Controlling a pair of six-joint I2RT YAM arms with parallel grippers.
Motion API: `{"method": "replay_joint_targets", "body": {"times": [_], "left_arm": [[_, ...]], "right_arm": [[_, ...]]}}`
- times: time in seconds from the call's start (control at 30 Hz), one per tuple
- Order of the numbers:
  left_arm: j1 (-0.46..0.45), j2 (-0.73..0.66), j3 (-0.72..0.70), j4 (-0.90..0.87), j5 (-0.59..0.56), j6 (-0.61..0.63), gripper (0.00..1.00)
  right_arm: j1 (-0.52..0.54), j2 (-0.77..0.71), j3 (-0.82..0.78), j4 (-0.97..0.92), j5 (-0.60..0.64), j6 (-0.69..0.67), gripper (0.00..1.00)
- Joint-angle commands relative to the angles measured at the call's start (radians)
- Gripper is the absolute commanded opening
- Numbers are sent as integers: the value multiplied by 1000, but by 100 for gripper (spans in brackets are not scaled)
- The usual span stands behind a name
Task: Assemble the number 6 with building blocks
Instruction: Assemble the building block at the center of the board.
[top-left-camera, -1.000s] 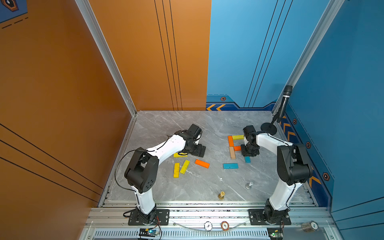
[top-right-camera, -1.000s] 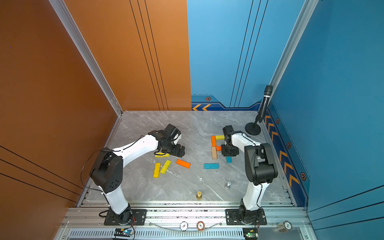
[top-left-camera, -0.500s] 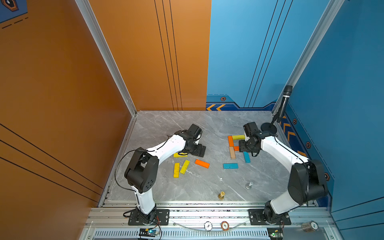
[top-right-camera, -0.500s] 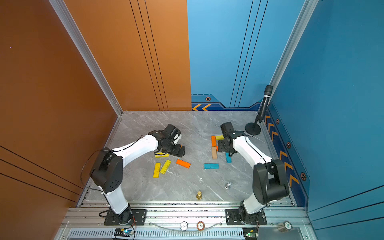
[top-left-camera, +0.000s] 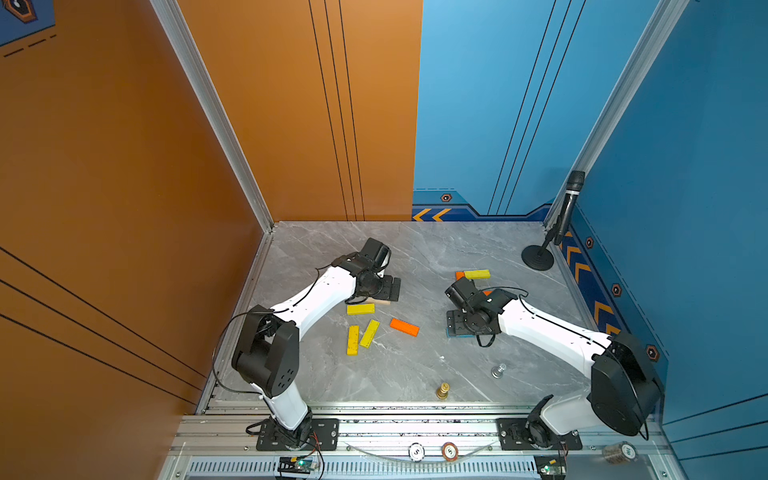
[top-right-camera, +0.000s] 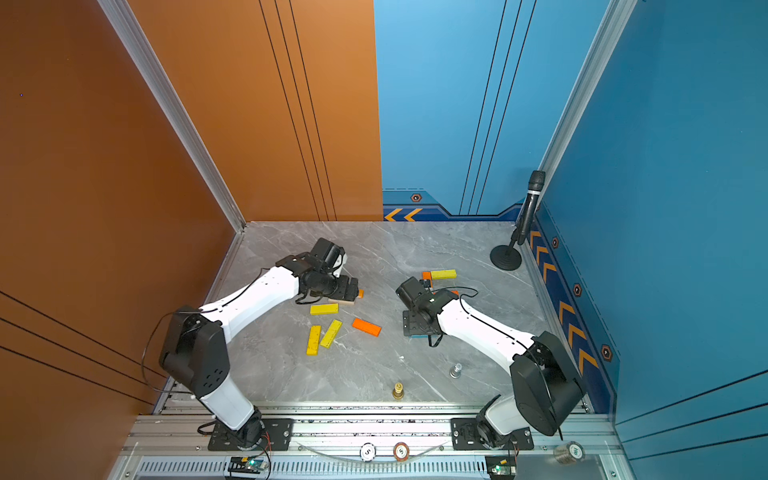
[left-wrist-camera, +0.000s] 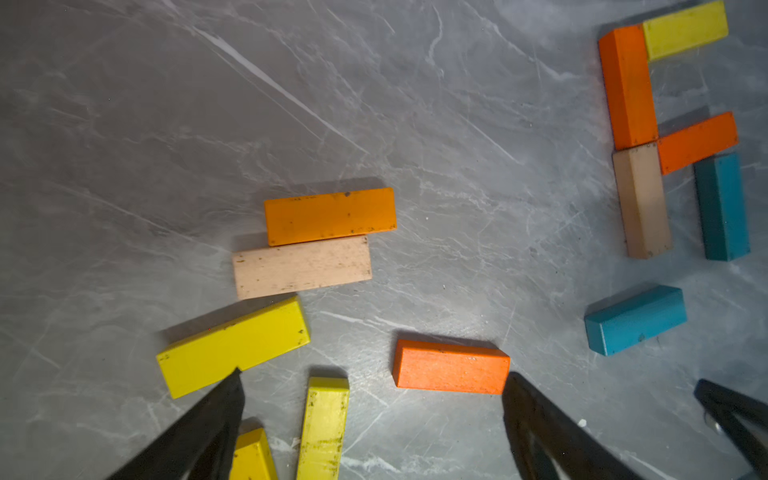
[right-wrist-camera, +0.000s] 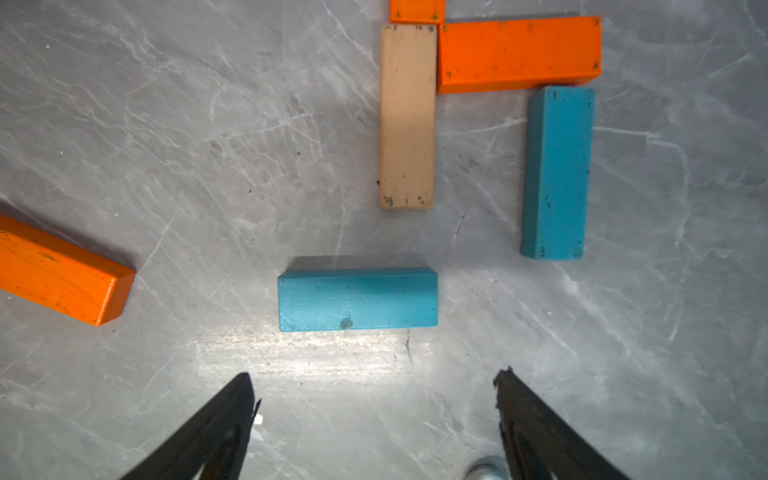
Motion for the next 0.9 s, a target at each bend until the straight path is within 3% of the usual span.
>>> {"method": "replay_joint_targets", "body": {"times": [0.0,0.27,0.6,0.87], "left_arm": [[29,-38,-19,-12,-38,-28,97],[57,-73,-35,6,-24,-44,97],[58,-66,-37,14,7,-46,97],[56,-54,-34,14,13,-46,97]], "right_arm": [[65,48,25,-37,64,178,89],[159,191,89,-27,76,320,75],[152,283,104,16,54,384,60],[122,307,81,40,49,421,57]]}}
